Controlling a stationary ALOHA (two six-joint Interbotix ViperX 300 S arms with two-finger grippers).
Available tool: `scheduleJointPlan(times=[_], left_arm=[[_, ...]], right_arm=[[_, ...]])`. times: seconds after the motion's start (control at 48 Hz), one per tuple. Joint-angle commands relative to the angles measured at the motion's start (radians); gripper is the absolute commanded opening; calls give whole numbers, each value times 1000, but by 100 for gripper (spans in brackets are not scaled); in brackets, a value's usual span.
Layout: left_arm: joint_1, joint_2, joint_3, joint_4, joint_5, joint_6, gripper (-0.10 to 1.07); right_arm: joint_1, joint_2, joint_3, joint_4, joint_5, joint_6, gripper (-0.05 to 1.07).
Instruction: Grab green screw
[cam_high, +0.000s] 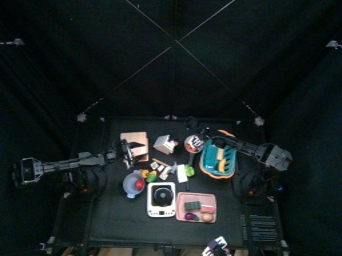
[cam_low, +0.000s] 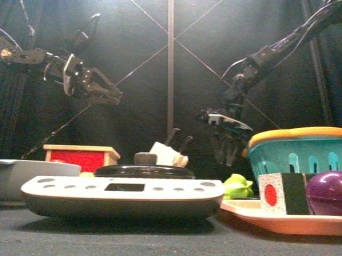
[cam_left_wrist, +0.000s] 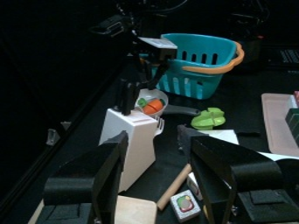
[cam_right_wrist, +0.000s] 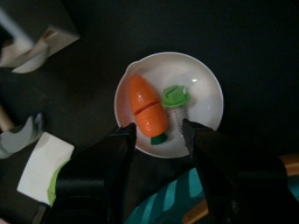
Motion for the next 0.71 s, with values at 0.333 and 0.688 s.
scheduleJointPlan(times=[0.333, 0.688], left_arm=[[0, -2, 5, -2, -14, -2, 86], [0, -2, 9, -2, -15, -2, 86]], right_arm=[[-44, 92, -77, -35, 35, 6, 83], [-57, 137, -91, -37, 38, 5, 83]])
